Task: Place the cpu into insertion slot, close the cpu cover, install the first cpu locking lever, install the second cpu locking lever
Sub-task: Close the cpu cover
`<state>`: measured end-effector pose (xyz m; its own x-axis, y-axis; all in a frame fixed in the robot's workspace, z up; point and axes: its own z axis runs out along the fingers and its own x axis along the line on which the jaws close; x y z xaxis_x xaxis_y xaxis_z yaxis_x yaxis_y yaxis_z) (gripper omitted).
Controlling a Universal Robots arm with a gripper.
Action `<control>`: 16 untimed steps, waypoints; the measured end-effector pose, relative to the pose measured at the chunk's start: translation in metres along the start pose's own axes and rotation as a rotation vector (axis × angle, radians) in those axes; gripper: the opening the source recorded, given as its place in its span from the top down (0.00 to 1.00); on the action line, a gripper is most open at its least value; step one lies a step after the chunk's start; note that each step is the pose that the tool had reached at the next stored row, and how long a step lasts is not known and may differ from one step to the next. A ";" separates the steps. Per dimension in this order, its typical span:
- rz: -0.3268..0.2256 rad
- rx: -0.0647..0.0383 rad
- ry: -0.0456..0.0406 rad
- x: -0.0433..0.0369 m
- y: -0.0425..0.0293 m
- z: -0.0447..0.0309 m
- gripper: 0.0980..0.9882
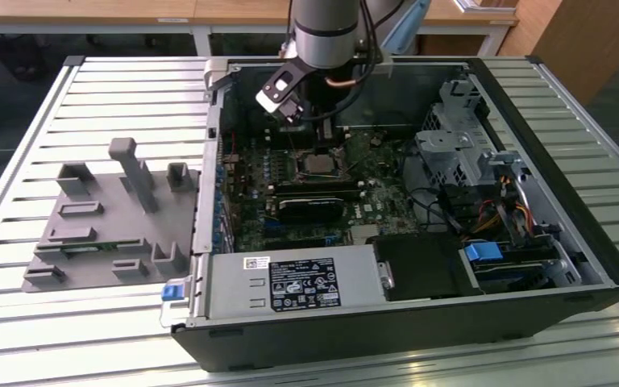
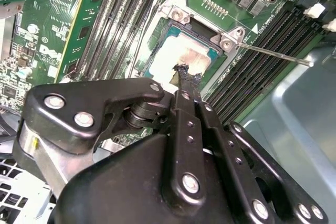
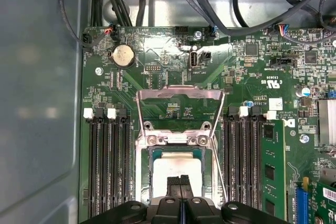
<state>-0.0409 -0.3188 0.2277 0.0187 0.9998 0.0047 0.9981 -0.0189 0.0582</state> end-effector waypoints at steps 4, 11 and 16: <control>0.001 0.000 0.0001 0.0000 0.0001 -0.0019 0.98; 0.002 0.000 0.0000 0.0000 0.0004 -0.0062 0.98; 0.003 0.000 0.0000 0.0001 0.0006 -0.0099 0.98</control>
<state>-0.0409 -0.3188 0.2376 0.0216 0.9998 0.0048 0.9981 -0.0218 0.0584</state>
